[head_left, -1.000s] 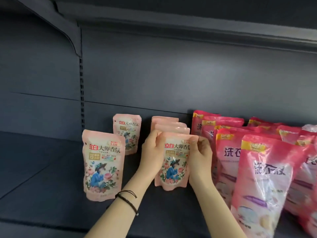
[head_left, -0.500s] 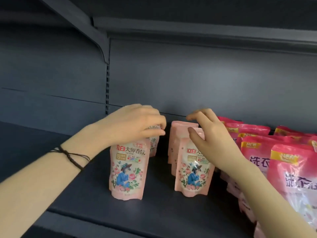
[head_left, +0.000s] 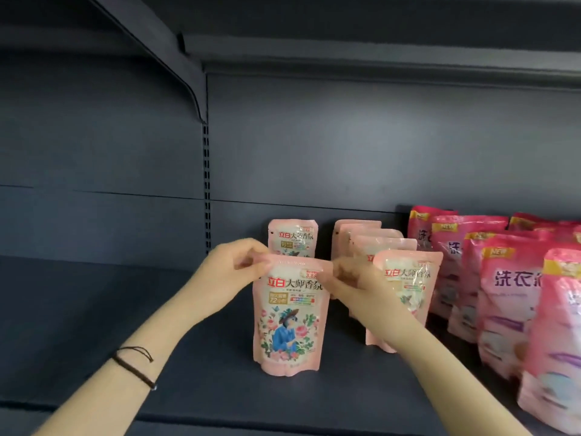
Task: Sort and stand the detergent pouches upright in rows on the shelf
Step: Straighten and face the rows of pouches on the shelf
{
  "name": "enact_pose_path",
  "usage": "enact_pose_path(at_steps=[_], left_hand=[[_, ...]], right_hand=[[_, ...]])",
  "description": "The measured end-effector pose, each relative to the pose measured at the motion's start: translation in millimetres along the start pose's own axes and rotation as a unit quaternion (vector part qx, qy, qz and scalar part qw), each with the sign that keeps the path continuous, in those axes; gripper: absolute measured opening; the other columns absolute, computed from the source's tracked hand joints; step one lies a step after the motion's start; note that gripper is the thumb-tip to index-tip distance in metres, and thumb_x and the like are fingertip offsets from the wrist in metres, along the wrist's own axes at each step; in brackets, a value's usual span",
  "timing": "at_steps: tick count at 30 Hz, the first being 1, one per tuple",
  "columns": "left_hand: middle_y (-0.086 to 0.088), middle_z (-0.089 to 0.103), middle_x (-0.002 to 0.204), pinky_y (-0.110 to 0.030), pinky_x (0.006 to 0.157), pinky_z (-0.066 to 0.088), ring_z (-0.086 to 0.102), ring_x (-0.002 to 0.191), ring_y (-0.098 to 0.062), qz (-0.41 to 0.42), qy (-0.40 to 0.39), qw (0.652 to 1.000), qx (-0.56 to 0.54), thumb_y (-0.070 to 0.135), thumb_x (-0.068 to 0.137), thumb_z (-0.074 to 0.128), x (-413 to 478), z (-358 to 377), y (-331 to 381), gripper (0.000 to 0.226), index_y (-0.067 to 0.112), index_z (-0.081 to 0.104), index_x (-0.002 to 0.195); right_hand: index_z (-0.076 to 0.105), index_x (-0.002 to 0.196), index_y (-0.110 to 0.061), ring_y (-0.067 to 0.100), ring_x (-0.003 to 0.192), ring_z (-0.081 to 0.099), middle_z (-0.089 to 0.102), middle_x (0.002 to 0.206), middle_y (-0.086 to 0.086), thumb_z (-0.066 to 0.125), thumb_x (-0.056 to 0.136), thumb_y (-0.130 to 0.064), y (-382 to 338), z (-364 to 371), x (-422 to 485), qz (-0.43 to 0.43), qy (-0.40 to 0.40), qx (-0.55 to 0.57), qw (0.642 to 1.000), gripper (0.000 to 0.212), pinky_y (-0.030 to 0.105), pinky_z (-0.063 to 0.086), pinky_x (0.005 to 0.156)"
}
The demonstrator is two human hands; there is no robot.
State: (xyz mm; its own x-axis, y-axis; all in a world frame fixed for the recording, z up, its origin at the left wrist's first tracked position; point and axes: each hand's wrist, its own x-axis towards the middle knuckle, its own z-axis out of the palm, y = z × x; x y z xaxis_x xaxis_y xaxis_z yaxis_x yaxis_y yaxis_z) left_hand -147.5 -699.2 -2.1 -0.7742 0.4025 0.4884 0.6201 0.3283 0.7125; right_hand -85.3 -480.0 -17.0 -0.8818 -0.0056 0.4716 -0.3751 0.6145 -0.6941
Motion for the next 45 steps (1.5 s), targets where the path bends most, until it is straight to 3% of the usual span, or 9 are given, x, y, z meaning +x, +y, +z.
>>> enact_pose_path(at_steps=[4, 8, 12, 15, 22, 32, 36, 41, 45], left_hand=[[-0.002, 0.075, 0.097, -0.031, 0.079, 0.056, 0.071, 0.095, -0.016, -0.101, 0.067, 0.952, -0.283, 0.015, 0.084, 0.069, 2.8, 38.6, -1.6, 0.022, 0.015, 0.066, 0.106], [-0.007, 0.074, 0.104, -0.037, 0.087, 0.055, 0.07, 0.099, -0.021, -0.148, 0.101, 0.898, -0.403, 0.026, 0.089, 0.063, 8.6, 78.1, 8.9, 0.025, 0.012, 0.069, 0.108], [0.0, 0.073, 0.107, -0.036, 0.086, 0.055, 0.07, 0.099, -0.016, -0.135, 0.099, 0.892, -0.421, 0.041, 0.093, 0.054, 6.8, 120.9, 27.2, 0.032, 0.02, 0.065, 0.114], [0.01, 0.074, 0.095, -0.03, 0.078, 0.058, 0.071, 0.089, -0.008, -0.123, 0.108, 0.893, -0.419, 0.037, 0.096, 0.051, 4.8, 153.6, 46.2, 0.017, 0.028, 0.064, 0.103], [-0.002, 0.071, 0.106, -0.044, 0.09, 0.055, 0.069, 0.099, -0.017, -0.126, 0.137, 0.895, -0.406, 0.034, 0.098, 0.046, -0.5, 216.1, 69.7, 0.023, 0.019, 0.061, 0.106], [0.009, 0.072, 0.097, -0.032, 0.084, 0.056, 0.069, 0.095, -0.009, -0.105, 0.188, 0.9, -0.378, 0.032, 0.099, 0.045, -15.2, 216.8, 66.4, 0.018, 0.025, 0.062, 0.099], [0.018, 0.071, 0.09, -0.02, 0.077, 0.052, 0.066, 0.091, 0.002, -0.078, 0.143, 0.925, -0.343, 0.029, 0.099, 0.045, -18.7, 204.3, 60.1, 0.016, 0.027, 0.061, 0.095], [0.015, 0.066, 0.095, -0.023, 0.08, 0.055, 0.062, 0.095, 0.002, 0.01, -0.013, 0.985, -0.17, 0.026, 0.099, 0.045, -7.1, 156.6, 49.2, 0.016, 0.019, 0.059, 0.103], [0.014, 0.066, 0.1, -0.02, 0.076, 0.051, 0.063, 0.089, 0.0, 0.045, -0.109, 0.99, 0.079, 0.039, 0.099, 0.042, 8.4, 99.9, 47.4, 0.021, 0.027, 0.057, 0.109]], right_hand=[[0.066, 0.084, -0.011, 0.021, 0.093, 0.07, 0.074, 0.094, 0.007, 0.056, 0.094, -0.022, 3.7, 20.0, -13.4, 0.126, 0.105, 0.327, 0.931, 0.018, 0.029, 0.055, 0.076], [0.061, 0.075, -0.017, 0.017, 0.081, 0.068, 0.07, 0.082, 0.003, 0.057, 0.094, -0.029, 4.3, 24.7, -16.5, 0.136, 0.235, 0.391, 0.88, 0.023, 0.035, 0.053, 0.075], [0.061, 0.078, -0.018, 0.018, 0.082, 0.062, 0.064, 0.081, 0.001, 0.054, 0.096, -0.031, 10.5, 4.2, -25.9, 0.106, 0.303, 0.42, 0.849, 0.023, 0.04, 0.049, 0.078], [0.062, 0.076, -0.019, 0.019, 0.079, 0.058, 0.062, 0.08, 0.002, 0.054, 0.096, -0.028, 19.2, -23.3, -37.5, 0.08, 0.331, 0.41, 0.846, 0.024, 0.038, 0.047, 0.074], [0.066, 0.073, -0.023, 0.016, 0.076, 0.058, 0.064, 0.076, -0.002, 0.056, 0.095, -0.03, 50.0, -65.6, -56.8, 0.092, 0.353, 0.363, 0.858, 0.025, 0.039, 0.047, 0.074], [0.061, 0.086, -0.014, 0.002, 0.066, 0.055, 0.061, 0.071, -0.009, 0.049, 0.098, -0.03, 63.3, -60.7, -66.4, 0.073, 0.295, 0.305, 0.903, 0.023, 0.02, 0.046, 0.062], [0.061, 0.101, -0.019, -0.003, 0.073, 0.06, 0.064, 0.084, -0.013, 0.052, 0.097, -0.021, 61.1, -69.1, -67.0, 0.027, 0.306, 0.197, 0.931, 0.01, 0.015, 0.046, 0.065], [0.06, 0.108, -0.019, 0.001, 0.082, 0.057, 0.061, 0.096, -0.008, 0.056, 0.088, -0.006, 40.7, -104.1, -49.6, -0.081, 0.206, -0.123, 0.967, 0.024, 0.008, 0.043, 0.069], [0.064, 0.102, -0.017, 0.015, 0.081, 0.06, 0.061, 0.093, -0.004, 0.054, 0.087, -0.021, 4.3, -123.4, -16.3, -0.141, 0.1, -0.332, 0.927, 0.018, 0.037, 0.053, 0.071]])
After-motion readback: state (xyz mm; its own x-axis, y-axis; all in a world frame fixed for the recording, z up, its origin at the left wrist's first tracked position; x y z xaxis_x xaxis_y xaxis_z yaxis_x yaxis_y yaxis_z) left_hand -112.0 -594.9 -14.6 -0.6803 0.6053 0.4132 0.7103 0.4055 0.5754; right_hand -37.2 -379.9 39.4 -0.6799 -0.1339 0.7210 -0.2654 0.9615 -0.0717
